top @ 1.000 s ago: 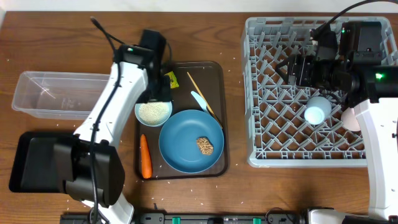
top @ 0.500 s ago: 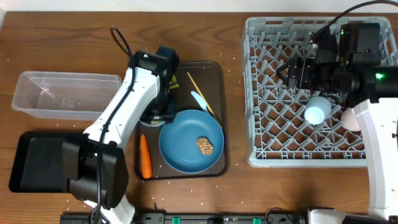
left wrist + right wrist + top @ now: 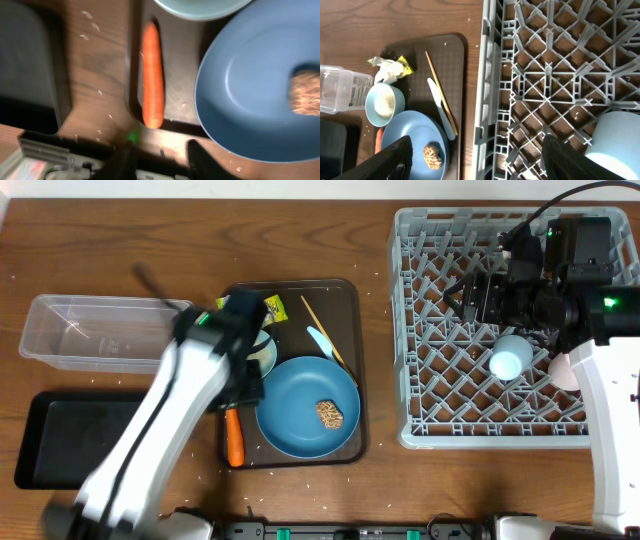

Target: Sort waste into correct bins and load items into the dishwasher rack

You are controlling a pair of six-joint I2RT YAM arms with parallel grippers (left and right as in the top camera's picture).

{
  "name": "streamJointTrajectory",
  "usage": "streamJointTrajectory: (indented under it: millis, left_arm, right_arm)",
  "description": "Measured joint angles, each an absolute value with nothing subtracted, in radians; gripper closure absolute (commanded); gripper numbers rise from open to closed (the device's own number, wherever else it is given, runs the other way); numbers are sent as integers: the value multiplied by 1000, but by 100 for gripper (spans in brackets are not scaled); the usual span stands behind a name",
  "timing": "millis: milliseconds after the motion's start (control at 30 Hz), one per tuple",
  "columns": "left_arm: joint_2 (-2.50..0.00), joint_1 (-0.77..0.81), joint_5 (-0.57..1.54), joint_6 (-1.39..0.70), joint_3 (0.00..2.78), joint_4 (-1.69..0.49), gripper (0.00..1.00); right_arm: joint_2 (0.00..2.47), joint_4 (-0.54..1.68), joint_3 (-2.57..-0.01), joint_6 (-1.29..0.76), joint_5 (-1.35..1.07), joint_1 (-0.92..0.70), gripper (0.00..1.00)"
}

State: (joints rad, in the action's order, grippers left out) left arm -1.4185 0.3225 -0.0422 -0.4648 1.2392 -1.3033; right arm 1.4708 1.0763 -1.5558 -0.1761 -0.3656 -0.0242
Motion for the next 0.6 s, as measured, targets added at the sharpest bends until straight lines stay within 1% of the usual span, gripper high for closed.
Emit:
streamJointTrajectory:
  millis: [67, 133, 233, 300, 400, 467, 600]
  left_arm:
    - [-1292, 323, -54, -495, 1174, -1245, 33]
    - [-1209, 323, -39, -509, 1095, -1154, 33]
    - [-1155, 324, 63, -473, 965, -962, 32]
    - [-1167, 334, 146, -435, 905, -867, 32]
    - [-1218, 365, 211, -394, 888, -807, 33]
    - [-1260, 392, 241, -368, 889, -775, 37]
    - [-1378, 475, 272, -305, 910, -762, 38]
  right_arm:
    - [1471, 1076, -1556, -176, -366, -24, 23]
    - [1471, 1074, -1556, -176, -366, -25, 23]
    - [1471, 1070, -1556, -176, -366, -25, 23]
    - [1471, 1067, -1556, -176, -365, -25, 23]
    - [1471, 1066, -1556, -176, -366, -25, 23]
    - [1471, 1067, -1556, -176, -365, -25, 23]
    - [1471, 1078, -1556, -176, -366, -25, 23]
